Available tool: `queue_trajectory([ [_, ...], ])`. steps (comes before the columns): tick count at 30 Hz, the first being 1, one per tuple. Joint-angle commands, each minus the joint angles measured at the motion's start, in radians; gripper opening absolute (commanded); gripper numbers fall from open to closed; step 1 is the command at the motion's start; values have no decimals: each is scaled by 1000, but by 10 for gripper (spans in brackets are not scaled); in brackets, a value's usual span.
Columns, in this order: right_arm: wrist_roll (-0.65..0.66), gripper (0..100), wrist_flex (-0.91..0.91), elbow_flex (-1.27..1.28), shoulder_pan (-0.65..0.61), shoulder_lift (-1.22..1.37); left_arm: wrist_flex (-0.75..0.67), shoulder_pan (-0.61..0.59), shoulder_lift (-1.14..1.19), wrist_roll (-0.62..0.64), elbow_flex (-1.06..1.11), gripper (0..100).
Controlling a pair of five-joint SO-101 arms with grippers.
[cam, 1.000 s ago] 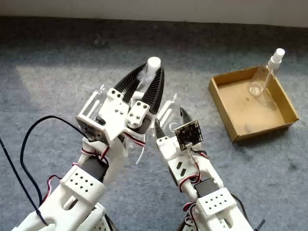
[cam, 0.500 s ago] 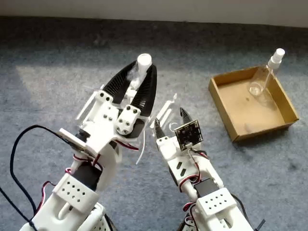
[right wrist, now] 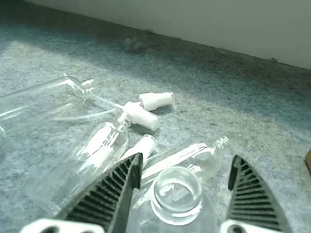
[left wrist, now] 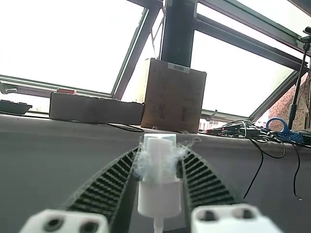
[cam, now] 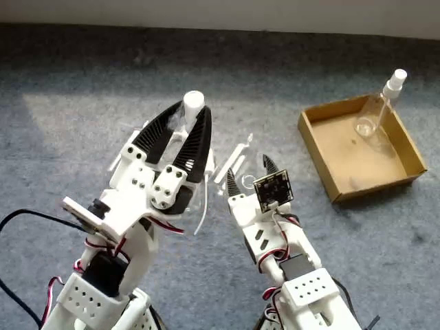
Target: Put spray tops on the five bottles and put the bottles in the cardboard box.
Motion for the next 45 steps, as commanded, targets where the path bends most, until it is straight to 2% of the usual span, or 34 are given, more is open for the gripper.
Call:
queue_trajectory([
  [1,-9,256,122,47,12,-19,109,-8,-90,5,-10,10],
  [5,-9,256,113,54,8,-19,157,-8,-128,5,-10,10],
  [14,-9,251,59,111,7,-19,152,-8,-142,5,30,10],
  [20,-2,132,53,116,7,-19,152,-8,-142,5,30,10],
  [36,-2,96,53,102,12,-19,155,-8,-142,5,33,10],
  [38,-2,106,59,102,12,-19,157,-8,-142,5,33,10],
  [43,-2,230,61,105,12,-19,157,-8,-142,5,33,10],
  [45,-2,238,61,108,8,-19,157,-8,-142,5,33,10],
])
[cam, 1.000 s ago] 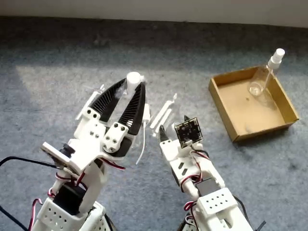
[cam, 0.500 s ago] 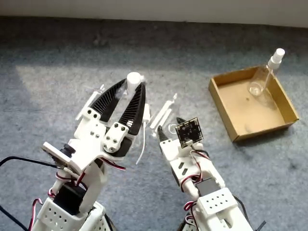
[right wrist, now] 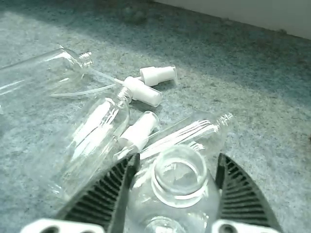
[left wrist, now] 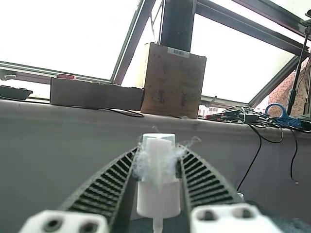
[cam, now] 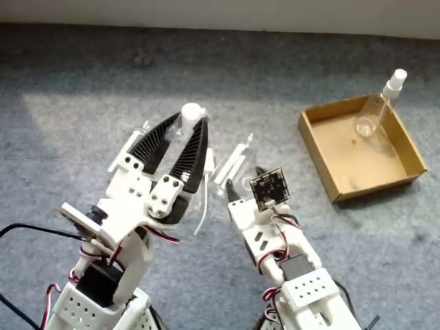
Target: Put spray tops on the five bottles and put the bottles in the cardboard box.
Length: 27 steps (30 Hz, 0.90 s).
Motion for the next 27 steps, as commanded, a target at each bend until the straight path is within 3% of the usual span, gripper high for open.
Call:
queue_trajectory([
  [1,0,238,-19,110,7,-19,2,-10,-12,5,-5,10],
  [11,78,233,4,110,7,-19,2,-10,-12,5,-5,10],
  [18,80,0,1,107,12,-19,2,-10,-12,5,22,10],
  [27,81,15,1,71,7,-19,2,-10,-12,-5,25,10],
])
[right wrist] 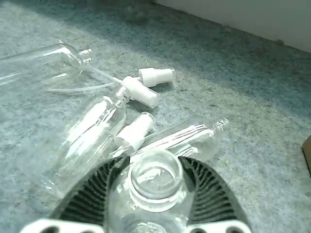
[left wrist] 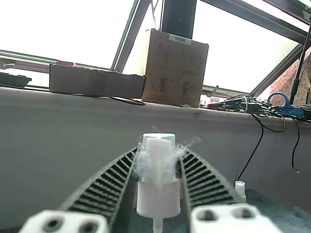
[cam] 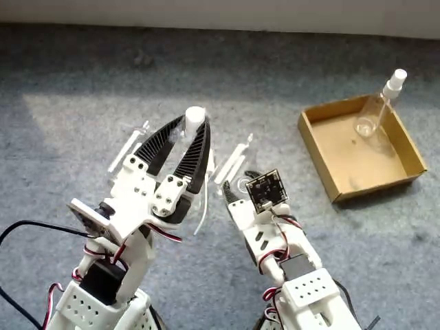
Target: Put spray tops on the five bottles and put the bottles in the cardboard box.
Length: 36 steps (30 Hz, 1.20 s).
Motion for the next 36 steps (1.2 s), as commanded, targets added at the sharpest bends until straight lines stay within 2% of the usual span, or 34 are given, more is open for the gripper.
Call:
queue_trajectory([
  [1,12,15,7,51,2,-12,2,-10,-12,-28,-15,10],
  [5,12,15,10,-12,2,-12,2,-10,-12,-132,-13,10],
  [9,11,15,53,-82,7,-12,3,-10,-12,-157,-10,10],
  [15,5,15,466,-387,7,-12,3,-10,-8,-157,-8,10],
  [18,5,15,616,-530,8,-12,3,-10,-10,-157,-7,10],
  [22,6,15,774,-691,10,-12,3,-10,-12,-157,-7,10],
  [27,11,15,955,-851,82,-12,3,-10,-12,-157,-7,10],
  [36,14,18,1191,-1185,174,-16,5,-10,-12,-157,-7,10],
])
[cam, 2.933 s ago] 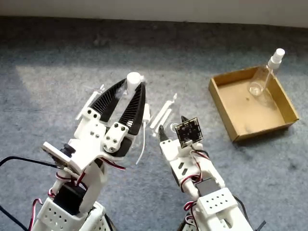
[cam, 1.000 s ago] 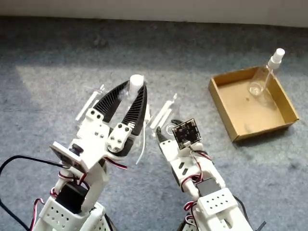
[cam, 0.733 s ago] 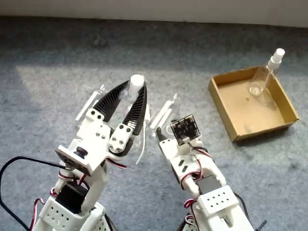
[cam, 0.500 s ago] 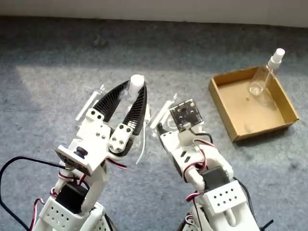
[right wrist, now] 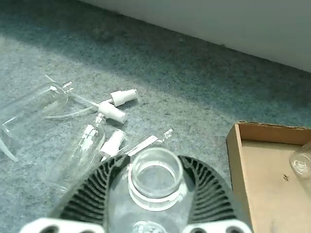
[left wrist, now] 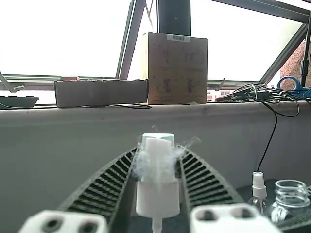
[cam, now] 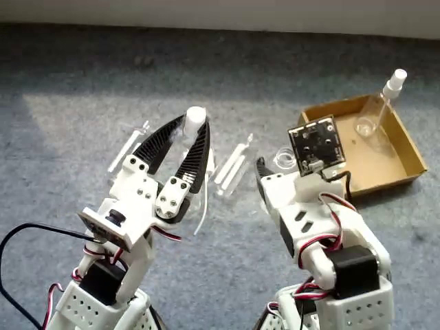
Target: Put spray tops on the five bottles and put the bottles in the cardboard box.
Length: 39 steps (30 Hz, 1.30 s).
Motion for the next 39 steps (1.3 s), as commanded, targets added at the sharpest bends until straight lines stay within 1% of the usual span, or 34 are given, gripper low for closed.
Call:
queue_trajectory([
  [1,14,19,110,-194,38,-28,5,-10,-12,-9,-7,10],
  [3,14,19,182,-271,42,-68,12,-10,-12,-9,-7,10],
  [5,14,19,242,-332,42,-120,49,-10,-12,-9,-8,10],
  [9,14,20,326,-407,42,-226,78,-10,-12,-8,-8,10],
  [12,15,20,389,-364,41,-297,78,-10,-12,-6,-8,10],
  [16,15,20,369,-194,41,-403,78,-10,-12,-8,-8,10],
  [20,15,20,232,12,42,-562,78,-10,-13,-8,-12,10],
  [21,29,20,186,58,42,-602,78,-10,-13,-8,-15,10],
  [23,97,20,84,156,42,-659,78,-10,-13,-9,-27,10],
  [25,141,20,4,246,44,-654,78,-12,-4,-9,-51,10],
  [31,140,20,-252,476,44,-644,80,-12,8,-8,-128,10],
  [34,140,20,-392,599,44,-634,83,-12,91,-5,-202,10],
  [37,140,20,-507,723,44,-642,138,-10,237,6,-321,10],
  [39,140,20,-565,789,41,-642,153,-10,332,68,-412,10],
])
